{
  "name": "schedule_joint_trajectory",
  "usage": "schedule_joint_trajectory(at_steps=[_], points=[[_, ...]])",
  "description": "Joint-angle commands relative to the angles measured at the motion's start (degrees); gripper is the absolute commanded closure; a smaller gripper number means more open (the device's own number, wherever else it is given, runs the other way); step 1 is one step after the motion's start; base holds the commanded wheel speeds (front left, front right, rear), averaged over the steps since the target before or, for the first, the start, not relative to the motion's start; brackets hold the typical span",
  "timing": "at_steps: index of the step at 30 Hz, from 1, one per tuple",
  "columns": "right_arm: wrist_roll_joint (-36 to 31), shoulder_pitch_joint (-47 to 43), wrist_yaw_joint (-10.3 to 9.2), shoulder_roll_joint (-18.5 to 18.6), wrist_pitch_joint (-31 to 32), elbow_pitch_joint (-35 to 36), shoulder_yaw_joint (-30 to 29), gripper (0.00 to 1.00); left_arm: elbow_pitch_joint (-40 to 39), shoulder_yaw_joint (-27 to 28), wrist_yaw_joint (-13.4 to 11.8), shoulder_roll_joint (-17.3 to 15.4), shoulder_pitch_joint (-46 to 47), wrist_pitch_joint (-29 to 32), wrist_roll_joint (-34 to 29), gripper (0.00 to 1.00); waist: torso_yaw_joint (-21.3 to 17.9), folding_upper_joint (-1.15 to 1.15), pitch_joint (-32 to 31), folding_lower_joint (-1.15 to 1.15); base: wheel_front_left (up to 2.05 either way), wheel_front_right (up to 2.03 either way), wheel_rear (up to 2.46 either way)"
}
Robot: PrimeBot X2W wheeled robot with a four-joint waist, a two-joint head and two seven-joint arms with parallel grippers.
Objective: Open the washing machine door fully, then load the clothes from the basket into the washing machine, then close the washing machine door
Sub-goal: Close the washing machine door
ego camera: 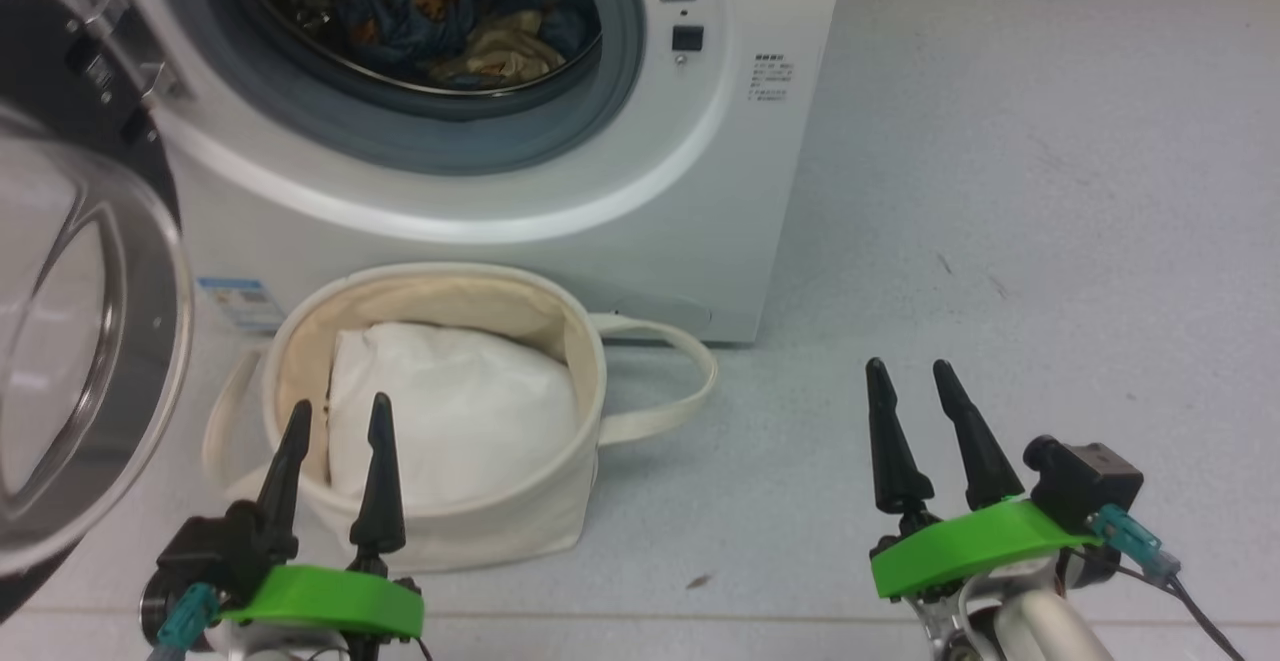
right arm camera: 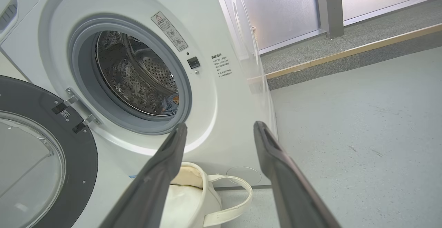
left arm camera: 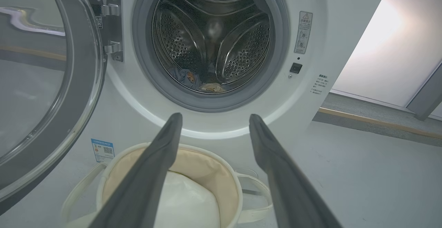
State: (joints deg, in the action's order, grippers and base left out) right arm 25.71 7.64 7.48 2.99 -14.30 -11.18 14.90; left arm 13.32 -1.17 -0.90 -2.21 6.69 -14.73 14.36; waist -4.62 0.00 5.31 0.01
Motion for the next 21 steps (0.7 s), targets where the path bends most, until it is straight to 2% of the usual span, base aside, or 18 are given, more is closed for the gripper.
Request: schedule_joint_trajectory(at_steps=[1, 10, 15, 21], points=[[-0.12, 0.25, 0.01, -0.12, -0.7, 1.6, 1.37, 0.0, -1.58, 1.89, 0.34, -0.67, 1.82, -0.27, -0.05, 0.0, 0.0, 0.0, 0.01, -0.01, -2.42, 1.6, 0.82], [-0.36, 0.59, 0.01, -0.12, -0.7, 1.51, 1.44, 0.0, -2.71, 2.57, -0.61, -0.66, 2.45, -0.27, -2.4, 0.0, 0.26, 0.0, 1.13, -0.01, -2.1, 1.52, 0.58], [-0.5, 0.86, 0.01, -0.12, -0.7, 1.5, 1.35, 0.0, -2.84, 2.15, -1.04, -0.66, 2.62, -0.27, -2.53, 0.0, 0.72, 0.0, 1.56, -0.01, -0.96, 0.96, 0.0], [-0.56, 0.93, 0.01, -0.12, -0.7, 1.46, 1.61, 0.0, -2.75, 1.53, -1.33, -0.66, 2.61, -0.27, -2.46, 0.0, 1.59, 0.0, 1.53, -0.01, -0.23, 0.23, 0.0]])
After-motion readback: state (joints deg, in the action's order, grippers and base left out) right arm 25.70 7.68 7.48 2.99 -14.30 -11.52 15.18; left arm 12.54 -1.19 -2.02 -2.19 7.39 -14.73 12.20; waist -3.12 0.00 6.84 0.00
